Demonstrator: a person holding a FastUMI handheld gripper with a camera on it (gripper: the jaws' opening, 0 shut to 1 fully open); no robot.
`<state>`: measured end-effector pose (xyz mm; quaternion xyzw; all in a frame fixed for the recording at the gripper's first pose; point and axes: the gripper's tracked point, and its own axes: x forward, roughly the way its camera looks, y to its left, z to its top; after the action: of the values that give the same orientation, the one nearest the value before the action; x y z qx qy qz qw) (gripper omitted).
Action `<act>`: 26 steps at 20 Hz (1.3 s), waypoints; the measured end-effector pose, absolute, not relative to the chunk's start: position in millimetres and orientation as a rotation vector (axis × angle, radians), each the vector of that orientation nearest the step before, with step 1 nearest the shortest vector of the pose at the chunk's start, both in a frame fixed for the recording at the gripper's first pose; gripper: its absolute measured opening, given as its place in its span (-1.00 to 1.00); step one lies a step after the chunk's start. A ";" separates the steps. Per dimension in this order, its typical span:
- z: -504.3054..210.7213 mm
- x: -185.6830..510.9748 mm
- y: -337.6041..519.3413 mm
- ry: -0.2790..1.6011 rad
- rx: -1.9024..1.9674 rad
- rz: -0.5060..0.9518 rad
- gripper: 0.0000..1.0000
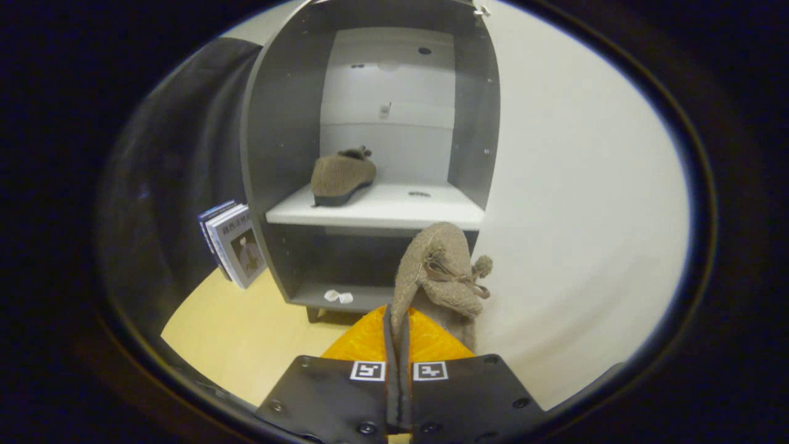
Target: Open the shoe cabinet door, grab the shoes and put them into the shoe cabinet, then close the shoe cabinet door.
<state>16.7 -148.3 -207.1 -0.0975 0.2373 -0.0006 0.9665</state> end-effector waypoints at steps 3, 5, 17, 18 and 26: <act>-174.1 45.9 -142.2 0.425 -0.230 0.013 -0.95; -159.5 68.7 -139.0 0.395 -0.260 0.019 -0.96; -126.1 208.8 -105.1 0.325 -0.392 0.045 -0.95; -128.3 219.4 -102.3 0.329 -0.397 0.046 -0.95; -155.5 267.1 -105.6 0.398 -0.425 0.041 -0.95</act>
<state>267.1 -105.6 -155.5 -0.2094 0.1962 0.0202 0.9577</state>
